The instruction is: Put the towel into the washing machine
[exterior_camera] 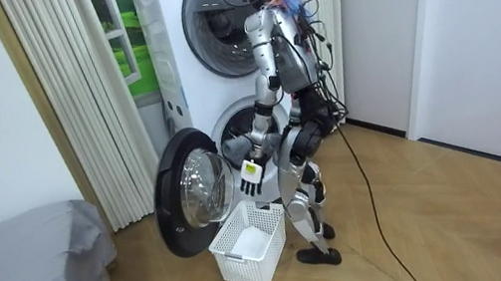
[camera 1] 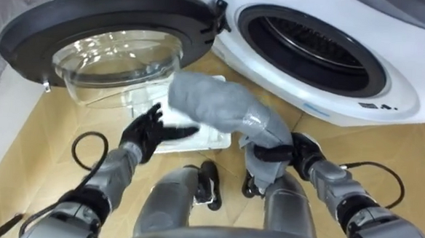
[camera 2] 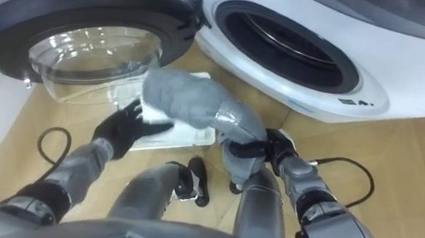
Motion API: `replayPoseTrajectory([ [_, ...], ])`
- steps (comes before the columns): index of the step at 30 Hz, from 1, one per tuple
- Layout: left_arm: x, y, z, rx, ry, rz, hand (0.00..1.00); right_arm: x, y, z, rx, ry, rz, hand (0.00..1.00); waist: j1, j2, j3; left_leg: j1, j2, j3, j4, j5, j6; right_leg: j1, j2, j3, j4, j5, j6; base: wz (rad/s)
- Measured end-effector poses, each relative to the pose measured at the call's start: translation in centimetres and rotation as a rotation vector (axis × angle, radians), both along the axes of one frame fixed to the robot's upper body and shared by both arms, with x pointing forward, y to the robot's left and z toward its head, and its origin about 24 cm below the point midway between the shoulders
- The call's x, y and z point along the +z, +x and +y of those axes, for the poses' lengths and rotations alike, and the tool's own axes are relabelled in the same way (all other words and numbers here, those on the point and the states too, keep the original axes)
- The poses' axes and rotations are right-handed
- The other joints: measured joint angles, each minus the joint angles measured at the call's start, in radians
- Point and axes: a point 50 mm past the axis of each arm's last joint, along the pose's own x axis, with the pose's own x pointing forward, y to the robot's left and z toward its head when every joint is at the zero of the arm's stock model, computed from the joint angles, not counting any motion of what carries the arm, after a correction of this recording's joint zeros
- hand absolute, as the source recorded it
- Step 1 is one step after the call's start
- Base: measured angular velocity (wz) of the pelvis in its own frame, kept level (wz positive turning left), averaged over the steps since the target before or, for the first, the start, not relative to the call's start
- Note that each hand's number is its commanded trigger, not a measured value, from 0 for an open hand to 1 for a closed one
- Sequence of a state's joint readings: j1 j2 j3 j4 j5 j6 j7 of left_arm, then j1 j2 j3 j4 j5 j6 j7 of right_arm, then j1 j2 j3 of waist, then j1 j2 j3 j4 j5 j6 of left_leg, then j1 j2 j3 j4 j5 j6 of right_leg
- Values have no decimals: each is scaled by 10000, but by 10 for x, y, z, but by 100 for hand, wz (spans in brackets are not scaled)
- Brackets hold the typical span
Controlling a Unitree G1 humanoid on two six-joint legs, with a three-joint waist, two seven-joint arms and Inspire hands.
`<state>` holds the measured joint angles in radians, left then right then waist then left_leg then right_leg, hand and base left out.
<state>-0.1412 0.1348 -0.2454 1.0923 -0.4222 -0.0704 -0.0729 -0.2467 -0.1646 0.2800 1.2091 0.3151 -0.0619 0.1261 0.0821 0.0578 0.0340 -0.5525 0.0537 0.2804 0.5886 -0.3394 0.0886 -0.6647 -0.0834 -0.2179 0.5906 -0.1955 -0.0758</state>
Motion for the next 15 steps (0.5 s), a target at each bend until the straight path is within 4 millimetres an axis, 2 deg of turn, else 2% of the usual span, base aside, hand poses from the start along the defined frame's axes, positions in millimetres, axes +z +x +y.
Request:
replayPoseTrajectory([
  [6, -12, -29, 14, -68, 1133, 979, 0, 3, -2, -24, -1918, 396, -81, 100, 3, 46, 35, -127, -98, -57, -74, 43, 8, -190, -90, -39, 111, -18, 29, 4],
  [11, -12, -27, 18, -1, 1287, 1100, 0, 8, 3, -36, -2806, 486, -325, 100, -21, 51, 50, -229, -182, -59, -35, 56, 16, -369, -203, -50, 339, -51, 2, 1],
  [15, -12, -31, 20, 230, 1436, 1174, 0, 13, 5, -53, -4509, 744, -498, 100, -124, 15, 69, -382, -211, -57, 8, 84, 44, -491, -240, -41, 339, -74, 2, 0],
])
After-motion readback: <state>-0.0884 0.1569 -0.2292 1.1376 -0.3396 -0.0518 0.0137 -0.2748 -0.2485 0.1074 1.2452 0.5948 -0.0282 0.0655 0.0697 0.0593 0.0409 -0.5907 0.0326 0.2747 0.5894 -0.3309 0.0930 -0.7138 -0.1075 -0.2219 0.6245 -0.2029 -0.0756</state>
